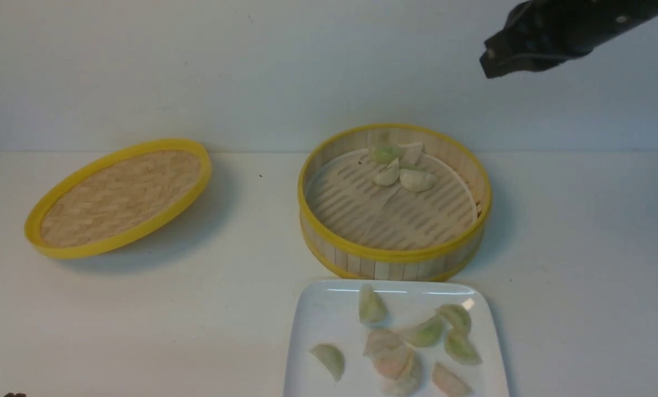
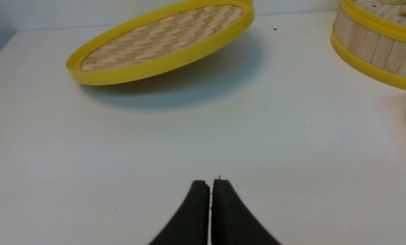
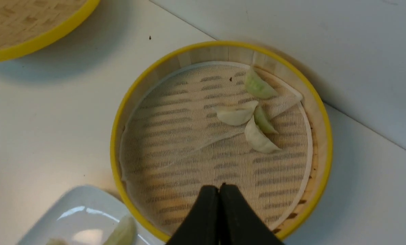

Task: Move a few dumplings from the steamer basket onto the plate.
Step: Use the right arm to grab a dumpling from inside the steamer

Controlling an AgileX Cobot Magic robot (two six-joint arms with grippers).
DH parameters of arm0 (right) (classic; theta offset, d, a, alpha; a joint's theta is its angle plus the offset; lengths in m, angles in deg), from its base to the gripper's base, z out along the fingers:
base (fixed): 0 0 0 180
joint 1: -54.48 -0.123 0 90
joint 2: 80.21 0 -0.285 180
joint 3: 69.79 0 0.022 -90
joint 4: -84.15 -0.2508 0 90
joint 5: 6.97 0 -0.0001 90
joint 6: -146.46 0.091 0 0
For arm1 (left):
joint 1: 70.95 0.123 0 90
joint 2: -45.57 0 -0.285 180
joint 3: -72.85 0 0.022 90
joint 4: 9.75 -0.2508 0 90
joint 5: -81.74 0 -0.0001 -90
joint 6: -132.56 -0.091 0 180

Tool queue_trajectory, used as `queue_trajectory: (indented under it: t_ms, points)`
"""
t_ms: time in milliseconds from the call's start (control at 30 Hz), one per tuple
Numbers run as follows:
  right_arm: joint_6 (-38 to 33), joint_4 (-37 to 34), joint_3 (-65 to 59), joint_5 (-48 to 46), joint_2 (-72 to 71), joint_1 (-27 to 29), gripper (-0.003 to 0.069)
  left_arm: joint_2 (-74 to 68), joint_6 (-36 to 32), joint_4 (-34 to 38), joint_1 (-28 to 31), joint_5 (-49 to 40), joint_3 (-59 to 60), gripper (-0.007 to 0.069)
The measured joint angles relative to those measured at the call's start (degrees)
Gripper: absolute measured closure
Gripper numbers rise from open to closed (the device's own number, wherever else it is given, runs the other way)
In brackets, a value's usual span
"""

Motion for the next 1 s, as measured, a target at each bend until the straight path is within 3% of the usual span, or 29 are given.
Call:
queue_trajectory:
  t_ms: [100, 200, 500, 600, 700, 1000]
  points:
    - [0.0, 0.6, 1.1, 2.5, 3.6, 0.0, 0.0645, 0.0, 0.0, 0.0, 0.0, 0.0, 0.0, 0.063]
    - [0.0, 1.1, 1.2, 6.9, 7.6, 0.0, 0.0578, 0.0, 0.0, 0.0, 0.0, 0.0, 0.0, 0.063]
    - [-0.6, 1.3, 1.2, 19.2, 21.4, 0.0, 0.0239, 0.0, 0.0, 0.0, 0.0, 0.0, 0.0, 0.063]
    - [-1.3, 1.3, 1.2, 22.7, 25.3, 0.0, 0.017, 0.0, 0.0, 0.0, 0.0, 0.0, 0.0, 0.063]
    - [-1.6, 1.0, 1.2, 26.6, 28.9, 0.0, 0.0134, 0.0, 0.0, 0.0, 0.0, 0.0, 0.0, 0.063]
    - [-2.6, -0.7, 1.2, 28.0, 33.0, -1.1, 0.0126, 0.0, 0.0, 0.0, 0.0, 0.0, 0.0, 0.063]
